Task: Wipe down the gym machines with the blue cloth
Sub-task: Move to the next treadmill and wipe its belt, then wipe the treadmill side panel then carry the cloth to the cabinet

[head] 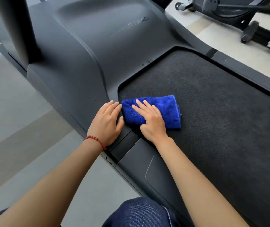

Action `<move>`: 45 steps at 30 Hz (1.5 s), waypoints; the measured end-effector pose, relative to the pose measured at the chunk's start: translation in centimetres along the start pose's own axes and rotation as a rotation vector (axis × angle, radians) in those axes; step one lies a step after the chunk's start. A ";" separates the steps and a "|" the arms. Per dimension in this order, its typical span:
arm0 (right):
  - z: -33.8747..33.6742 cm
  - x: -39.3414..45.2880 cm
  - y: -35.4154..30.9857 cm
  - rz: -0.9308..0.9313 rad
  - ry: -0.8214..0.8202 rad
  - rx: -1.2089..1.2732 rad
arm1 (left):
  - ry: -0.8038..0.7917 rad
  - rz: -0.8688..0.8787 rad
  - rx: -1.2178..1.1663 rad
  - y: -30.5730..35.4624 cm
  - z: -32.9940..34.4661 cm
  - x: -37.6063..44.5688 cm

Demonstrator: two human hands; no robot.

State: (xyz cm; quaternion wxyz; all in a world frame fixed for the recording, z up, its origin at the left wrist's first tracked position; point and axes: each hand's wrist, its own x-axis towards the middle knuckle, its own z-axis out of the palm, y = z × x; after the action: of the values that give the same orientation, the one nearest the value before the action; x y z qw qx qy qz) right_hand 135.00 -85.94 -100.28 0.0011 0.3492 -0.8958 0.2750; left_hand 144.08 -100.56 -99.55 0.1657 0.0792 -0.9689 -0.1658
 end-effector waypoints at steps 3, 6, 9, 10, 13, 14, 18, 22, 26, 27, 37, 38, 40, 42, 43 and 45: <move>-0.3 -1.2 -0.3 -0.008 -0.019 -0.013 | 0.051 0.002 -0.012 0.1 -0.1 -0.1; -0.4 -2.4 -0.3 -0.037 -0.011 -0.021 | 0.087 -0.010 0.046 0.1 -0.3 -0.2; -0.5 -3.1 0.0 -0.071 -0.001 -0.014 | 0.086 -0.001 0.137 0.1 -0.4 -0.6; -0.7 -3.2 0.3 -0.088 -0.004 -0.012 | 0.083 0.014 0.167 0.2 -0.5 -0.6; -0.8 -3.1 1.1 -0.158 -0.005 -0.034 | 0.064 0.074 0.208 0.2 -0.6 -0.8; -0.7 -3.1 1.3 -0.176 0.010 -0.049 | 0.055 0.095 0.212 0.1 -0.6 -0.9; -0.1 -3.0 1.5 -0.201 0.081 -0.104 | 0.047 0.182 0.244 -1.7 -1.4 -1.8; -0.1 -2.9 1.5 -0.210 0.108 -0.148 | 0.042 0.182 0.261 -3.7 -2.6 -2.2; -0.1 -2.8 1.1 -0.208 0.183 -0.232 | 0.044 0.147 0.225 -4.5 -3.3 -2.9; -0.2 -2.8 1.0 -0.211 0.208 -0.274 | 0.050 0.145 0.212 -4.5 -3.4 -3.2; -0.2 -2.0 -0.6 -0.388 0.428 -0.455 | 0.128 0.074 0.152 -6.6 -5.9 -5.4; -0.1 -1.7 -1.0 -0.404 0.460 -0.455 | 0.142 0.043 0.133 -6.8 -6.1 -5.6; 0.2 -1.3 -1.9 -0.449 0.515 -0.459 | 0.161 -0.011 0.092 -7.1 -6.2 -6.2; 0.6 -0.9 -3.0 -0.512 0.553 -0.461 | 0.172 -0.036 0.065 -7.3 -6.1 -6.8; 1.0 -0.6 -3.7 -0.548 0.568 -0.462 | 0.180 -0.042 0.056 -7.4 -6.1 -7.1; 1.9 -0.2 -5.4 -0.628 0.589 -0.460 | 0.209 -0.050 0.038 -7.7 -6.3 -7.5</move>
State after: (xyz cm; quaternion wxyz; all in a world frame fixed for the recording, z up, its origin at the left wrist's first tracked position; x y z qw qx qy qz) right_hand 138.91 -90.05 -99.28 0.4145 0.5006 -0.7464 0.1433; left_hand 154.00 -108.07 -98.78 0.2599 0.1234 -0.9471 -0.1423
